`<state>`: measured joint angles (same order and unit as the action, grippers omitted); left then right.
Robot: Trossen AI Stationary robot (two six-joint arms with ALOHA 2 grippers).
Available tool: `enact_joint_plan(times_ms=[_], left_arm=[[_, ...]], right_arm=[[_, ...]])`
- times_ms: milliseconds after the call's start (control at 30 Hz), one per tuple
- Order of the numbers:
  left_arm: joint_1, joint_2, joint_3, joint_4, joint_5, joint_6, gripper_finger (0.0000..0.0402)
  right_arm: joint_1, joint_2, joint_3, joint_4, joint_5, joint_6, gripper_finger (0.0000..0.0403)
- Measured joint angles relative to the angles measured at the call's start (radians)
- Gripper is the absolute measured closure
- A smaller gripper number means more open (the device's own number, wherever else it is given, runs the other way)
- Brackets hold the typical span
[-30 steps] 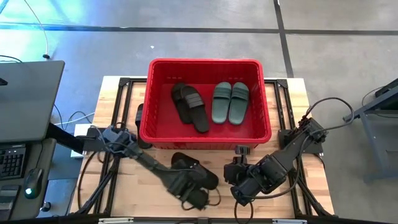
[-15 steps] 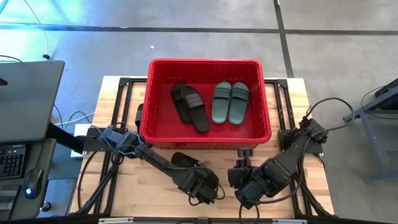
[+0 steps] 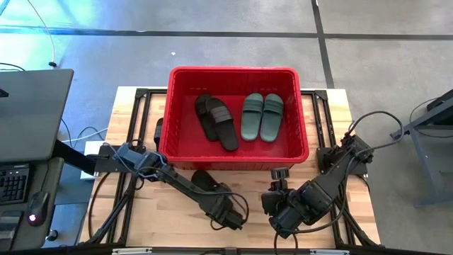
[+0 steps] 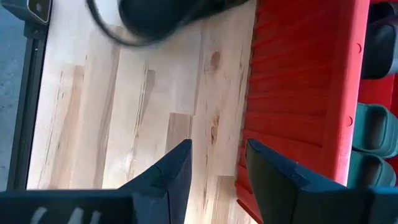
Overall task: Pick and place slides into bin
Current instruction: Put the bottom black slipper into the red bin
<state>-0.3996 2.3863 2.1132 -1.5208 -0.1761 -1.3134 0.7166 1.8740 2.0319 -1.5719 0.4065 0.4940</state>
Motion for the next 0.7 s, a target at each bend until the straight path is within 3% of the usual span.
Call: enact_joint_plan(times_ms=[100,400,567,700], left_arm=[[-0.004,-0.001,-0.001,-0.053,0.05,-0.002,0.0303],[-0.036,-0.002,0.049,-0.054,0.051,0.002,0.0303],[-0.074,-0.004,0.119,-0.05,0.005,0.0,0.0303],[-0.09,-0.005,0.128,-0.051,-0.126,-0.001,0.0303]], right_arm=[[0.0,0.0,0.0,0.0,0.001,-0.005,0.0263],[0.01,0.0,0.0,0.001,0.009,-0.006,0.0263],[0.011,0.0,0.0,0.001,0.012,-0.001,0.0263],[0.013,0.0,0.0,0.001,0.011,0.002,0.0263]])
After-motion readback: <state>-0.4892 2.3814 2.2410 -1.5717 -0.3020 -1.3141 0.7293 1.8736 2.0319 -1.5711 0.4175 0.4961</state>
